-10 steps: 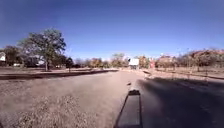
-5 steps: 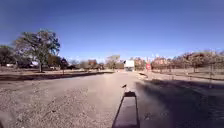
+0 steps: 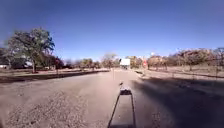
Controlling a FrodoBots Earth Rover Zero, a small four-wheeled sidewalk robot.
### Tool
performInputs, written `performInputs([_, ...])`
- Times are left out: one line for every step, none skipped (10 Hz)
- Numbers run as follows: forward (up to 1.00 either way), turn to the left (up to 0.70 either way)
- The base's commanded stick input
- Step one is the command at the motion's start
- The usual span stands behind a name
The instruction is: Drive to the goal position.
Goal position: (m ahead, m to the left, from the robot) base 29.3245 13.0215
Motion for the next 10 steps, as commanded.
performInputs([0.70,0.00])
performInputs([0.70,0.00])
performInputs([0.70,0.00])
performInputs([0.70,0.00])
performInputs([0.70,0.00])
performInputs([0.70,0.00])
performInputs([0.70,0.00])
performInputs([0.70,0.00])
performInputs([0.70,0.00])
performInputs([0.70,0.00])
